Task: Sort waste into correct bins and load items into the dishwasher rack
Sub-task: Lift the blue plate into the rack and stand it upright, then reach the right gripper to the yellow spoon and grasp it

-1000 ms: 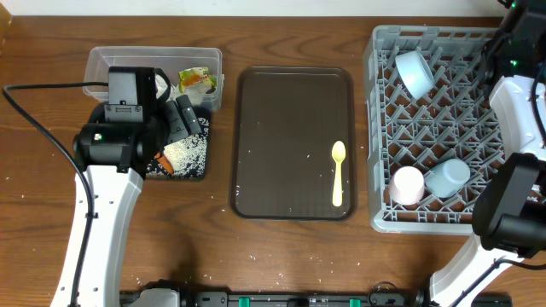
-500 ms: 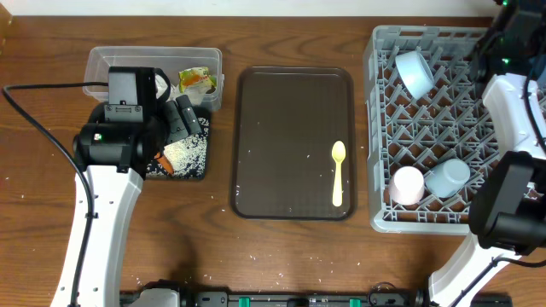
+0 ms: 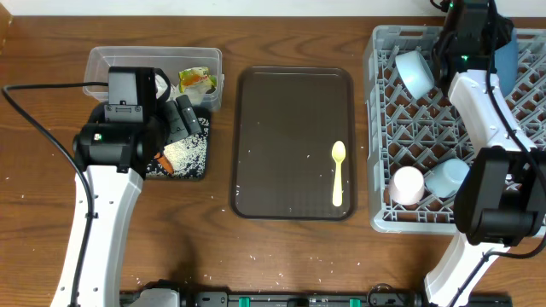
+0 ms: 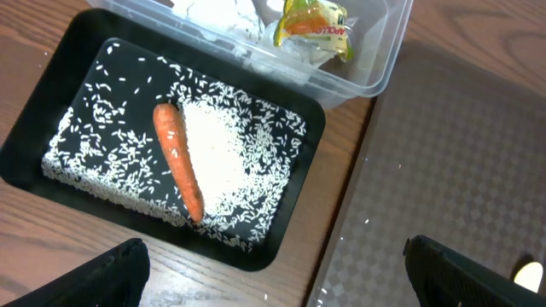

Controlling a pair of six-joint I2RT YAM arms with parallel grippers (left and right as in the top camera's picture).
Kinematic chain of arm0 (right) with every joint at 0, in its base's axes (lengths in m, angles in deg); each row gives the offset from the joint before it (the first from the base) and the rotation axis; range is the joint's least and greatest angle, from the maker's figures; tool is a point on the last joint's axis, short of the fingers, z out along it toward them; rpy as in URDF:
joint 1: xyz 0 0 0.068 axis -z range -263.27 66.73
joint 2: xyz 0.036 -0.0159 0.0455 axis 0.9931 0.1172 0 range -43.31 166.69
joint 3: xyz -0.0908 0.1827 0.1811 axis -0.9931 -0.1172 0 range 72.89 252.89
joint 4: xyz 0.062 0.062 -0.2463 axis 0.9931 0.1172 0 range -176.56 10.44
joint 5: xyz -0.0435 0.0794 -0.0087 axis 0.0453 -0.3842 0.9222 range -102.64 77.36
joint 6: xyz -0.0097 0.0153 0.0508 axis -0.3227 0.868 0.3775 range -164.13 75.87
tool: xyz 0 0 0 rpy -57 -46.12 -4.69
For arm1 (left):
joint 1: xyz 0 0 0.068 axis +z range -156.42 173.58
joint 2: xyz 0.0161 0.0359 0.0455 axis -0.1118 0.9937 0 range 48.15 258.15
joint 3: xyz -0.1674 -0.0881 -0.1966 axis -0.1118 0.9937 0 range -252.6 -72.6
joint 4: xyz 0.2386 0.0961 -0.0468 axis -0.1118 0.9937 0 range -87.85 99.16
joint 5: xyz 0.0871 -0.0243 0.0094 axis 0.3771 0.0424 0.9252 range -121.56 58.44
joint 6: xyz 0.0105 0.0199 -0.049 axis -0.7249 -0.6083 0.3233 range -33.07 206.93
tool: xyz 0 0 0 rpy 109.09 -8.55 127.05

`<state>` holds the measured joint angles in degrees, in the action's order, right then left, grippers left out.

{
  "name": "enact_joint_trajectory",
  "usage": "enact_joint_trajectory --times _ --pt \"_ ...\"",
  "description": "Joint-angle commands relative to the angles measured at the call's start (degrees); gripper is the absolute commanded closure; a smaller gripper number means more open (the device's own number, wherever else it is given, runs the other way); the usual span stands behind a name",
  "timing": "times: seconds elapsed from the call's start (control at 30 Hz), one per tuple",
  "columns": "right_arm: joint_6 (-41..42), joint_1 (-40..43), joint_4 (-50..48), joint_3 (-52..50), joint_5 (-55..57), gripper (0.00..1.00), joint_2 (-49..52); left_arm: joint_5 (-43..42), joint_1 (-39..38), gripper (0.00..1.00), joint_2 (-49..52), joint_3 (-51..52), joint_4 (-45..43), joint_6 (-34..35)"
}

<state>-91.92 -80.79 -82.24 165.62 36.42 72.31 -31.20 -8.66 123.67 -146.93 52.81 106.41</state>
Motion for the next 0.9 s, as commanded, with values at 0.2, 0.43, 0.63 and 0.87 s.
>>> enact_joint_trajectory --times 0.2,0.43,0.63,0.87 --pt "5.81 -0.04 -1.16 0.28 0.98 0.26 -1.51 0.33 0.24 0.02 0.24 0.33 0.09 -0.28" --pt "8.31 -1.14 -1.09 0.28 -2.99 0.17 -8.39 0.33 0.24 0.02 0.24 0.33 0.09 -0.28" --pt "13.11 -2.16 1.01 0.28 -8.33 0.12 -14.14 0.33 0.24 0.02 0.24 0.33 0.09 -0.28" --pt "25.94 -4.79 15.17 0.28 -24.24 0.09 -19.47 0.33 0.24 0.02 0.24 0.33 0.09 -0.28"
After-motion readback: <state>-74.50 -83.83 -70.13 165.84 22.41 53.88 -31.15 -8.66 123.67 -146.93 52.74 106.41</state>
